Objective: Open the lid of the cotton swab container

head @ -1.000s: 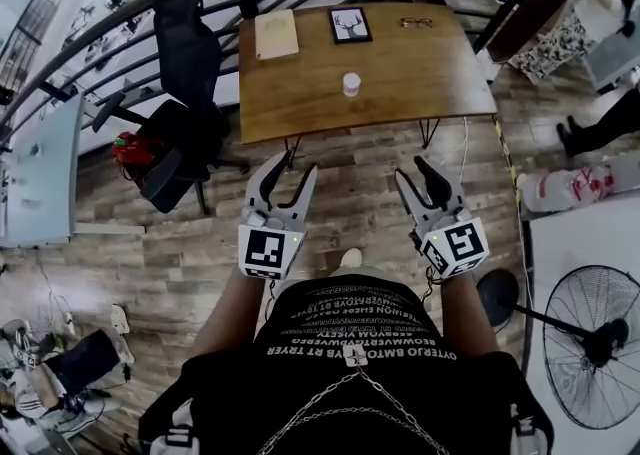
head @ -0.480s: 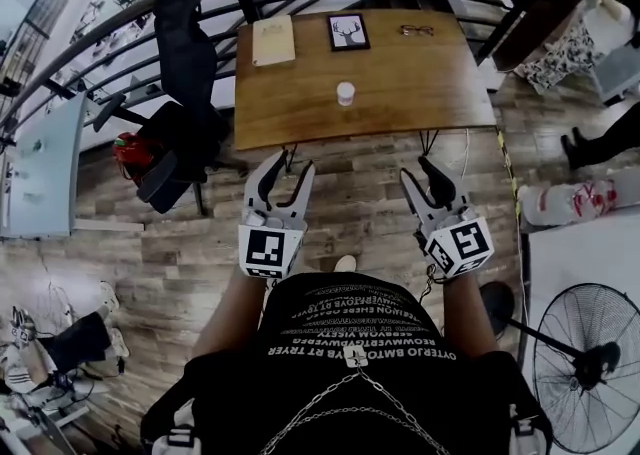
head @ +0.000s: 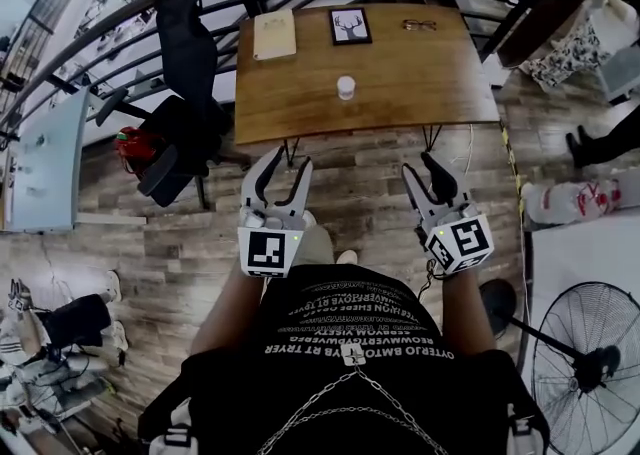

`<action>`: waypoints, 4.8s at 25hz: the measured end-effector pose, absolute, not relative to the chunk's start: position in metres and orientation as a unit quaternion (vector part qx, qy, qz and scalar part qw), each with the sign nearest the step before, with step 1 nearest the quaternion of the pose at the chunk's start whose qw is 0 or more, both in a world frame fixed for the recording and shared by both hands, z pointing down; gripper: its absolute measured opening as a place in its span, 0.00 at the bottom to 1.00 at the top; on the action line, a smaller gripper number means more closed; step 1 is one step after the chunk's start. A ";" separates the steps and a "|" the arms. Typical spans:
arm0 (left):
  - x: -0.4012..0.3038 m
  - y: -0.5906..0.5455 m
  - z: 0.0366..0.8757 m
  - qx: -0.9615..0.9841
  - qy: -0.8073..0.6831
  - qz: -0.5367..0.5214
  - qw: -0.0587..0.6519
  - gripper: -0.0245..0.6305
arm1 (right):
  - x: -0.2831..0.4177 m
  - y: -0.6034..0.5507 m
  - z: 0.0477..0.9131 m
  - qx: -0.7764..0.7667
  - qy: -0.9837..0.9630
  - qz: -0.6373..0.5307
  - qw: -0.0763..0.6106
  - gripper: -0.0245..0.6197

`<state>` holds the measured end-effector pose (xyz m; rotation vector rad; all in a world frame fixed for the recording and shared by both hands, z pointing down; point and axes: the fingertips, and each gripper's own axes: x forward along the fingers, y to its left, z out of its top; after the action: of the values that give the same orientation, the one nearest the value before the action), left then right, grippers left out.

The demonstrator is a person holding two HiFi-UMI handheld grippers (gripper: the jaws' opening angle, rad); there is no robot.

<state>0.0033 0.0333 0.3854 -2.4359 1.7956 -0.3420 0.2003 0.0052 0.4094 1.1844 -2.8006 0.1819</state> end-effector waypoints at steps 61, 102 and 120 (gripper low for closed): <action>-0.042 -0.171 0.416 -0.847 0.523 -0.098 -0.004 0.33 | 0.121 -0.173 0.435 0.400 -0.907 0.086 0.103 0.30; -0.029 -0.249 0.496 -0.891 0.435 -0.130 -0.025 0.40 | 0.114 -0.258 0.441 0.440 -0.888 0.088 0.101 0.30; 0.009 -0.263 0.669 -0.898 0.395 -0.178 -0.078 0.47 | 0.126 -0.290 0.462 0.412 -0.894 0.110 0.139 0.30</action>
<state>0.0087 -0.2627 0.6688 -2.9707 1.3061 -0.5895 0.1260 -0.2905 0.4622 1.1913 -2.5836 0.3170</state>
